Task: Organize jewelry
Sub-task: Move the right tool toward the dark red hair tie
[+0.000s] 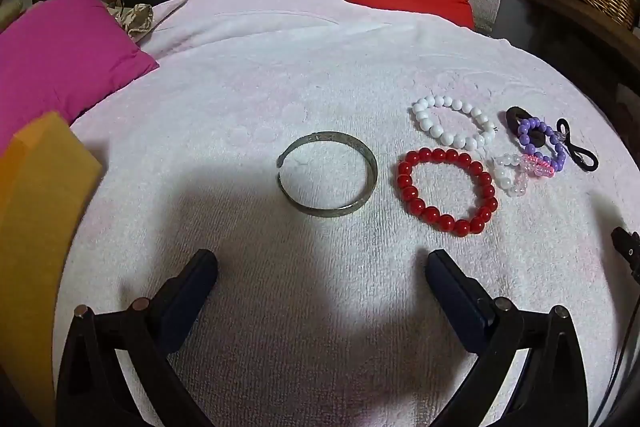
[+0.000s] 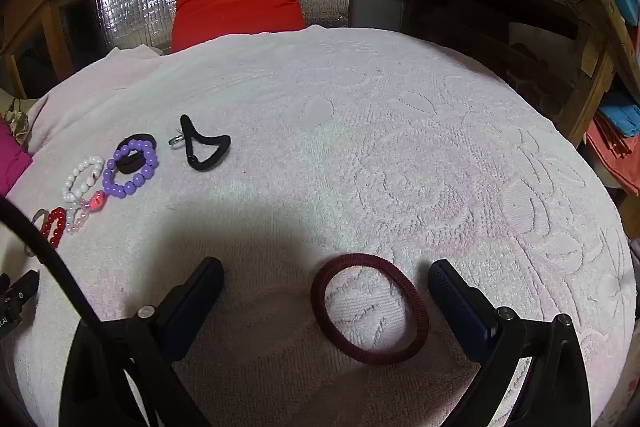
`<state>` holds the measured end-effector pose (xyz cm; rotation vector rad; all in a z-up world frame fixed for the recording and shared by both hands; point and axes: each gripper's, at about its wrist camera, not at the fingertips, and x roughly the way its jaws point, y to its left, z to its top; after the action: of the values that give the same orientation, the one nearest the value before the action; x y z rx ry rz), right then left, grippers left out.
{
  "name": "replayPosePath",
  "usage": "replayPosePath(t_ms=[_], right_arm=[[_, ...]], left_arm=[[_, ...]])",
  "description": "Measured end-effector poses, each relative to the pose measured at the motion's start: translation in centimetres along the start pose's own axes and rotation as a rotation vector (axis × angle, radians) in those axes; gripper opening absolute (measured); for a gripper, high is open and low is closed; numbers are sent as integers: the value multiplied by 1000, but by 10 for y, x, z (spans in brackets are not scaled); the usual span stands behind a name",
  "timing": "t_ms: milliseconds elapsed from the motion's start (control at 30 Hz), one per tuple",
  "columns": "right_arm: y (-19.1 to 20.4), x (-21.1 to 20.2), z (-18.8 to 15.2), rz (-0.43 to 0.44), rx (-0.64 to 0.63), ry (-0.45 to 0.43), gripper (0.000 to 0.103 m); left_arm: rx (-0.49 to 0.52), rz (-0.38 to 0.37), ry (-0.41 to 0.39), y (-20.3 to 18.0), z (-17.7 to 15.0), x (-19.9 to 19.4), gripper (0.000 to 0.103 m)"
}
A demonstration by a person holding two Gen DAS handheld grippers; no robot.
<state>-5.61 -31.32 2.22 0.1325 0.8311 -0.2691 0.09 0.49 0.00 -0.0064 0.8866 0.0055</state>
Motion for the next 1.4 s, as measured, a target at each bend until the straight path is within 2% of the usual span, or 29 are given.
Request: replayPosePath(t_ms=[233, 300, 367, 467, 567, 633, 700, 800, 867, 933, 1067, 1133, 1200, 1267, 1400], right_arm=[[1, 0, 0, -7, -1, -1, 103], [0, -1, -1, -8, 31, 16, 103], [1, -7, -4, -18, 57, 39, 103], [8, -10, -6, -40, 27, 62, 103], [12, -19, -9, -41, 20, 116, 103], [13, -26, -9, -28, -1, 158, 103], [17, -45, -8, -18, -35, 133, 103], [19, -94, -9, -33, -83, -8, 103], [24, -134, -9, -24, -109, -115, 103], [35, -169, -8, -7, -128, -187, 103], [51, -231, -18, 30, -139, -290, 103], [59, -254, -22, 49, -146, -313, 103], [70, -265, -29, 74, -141, -327, 103], [72, -281, -31, 92, -138, -332, 103], [73, -304, -35, 101, -117, -348, 103]], left_arm=[[0, 6, -10, -2, -1, 0, 103], [-28, 21, 2, -3, 1, -1, 103], [-8, 38, 40, -6, 4, -2, 103], [-48, 2, 117, 0, 11, -2, 103], [-21, -66, 158, 4, 16, -14, 103], [-52, -68, 81, 13, 15, -42, 103], [-46, -30, -31, 18, 16, -78, 103], [-12, 36, -206, 26, 13, -149, 103], [-3, 40, -262, 35, 13, -182, 103], [9, 32, -279, 39, 6, -215, 103], [10, 114, -318, 47, -6, -264, 103], [21, 132, -340, 49, -11, -284, 103], [15, 118, -346, 51, -14, -296, 103], [-9, 105, -355, 55, -17, -311, 103], [-40, 129, -393, 59, -20, -333, 103]])
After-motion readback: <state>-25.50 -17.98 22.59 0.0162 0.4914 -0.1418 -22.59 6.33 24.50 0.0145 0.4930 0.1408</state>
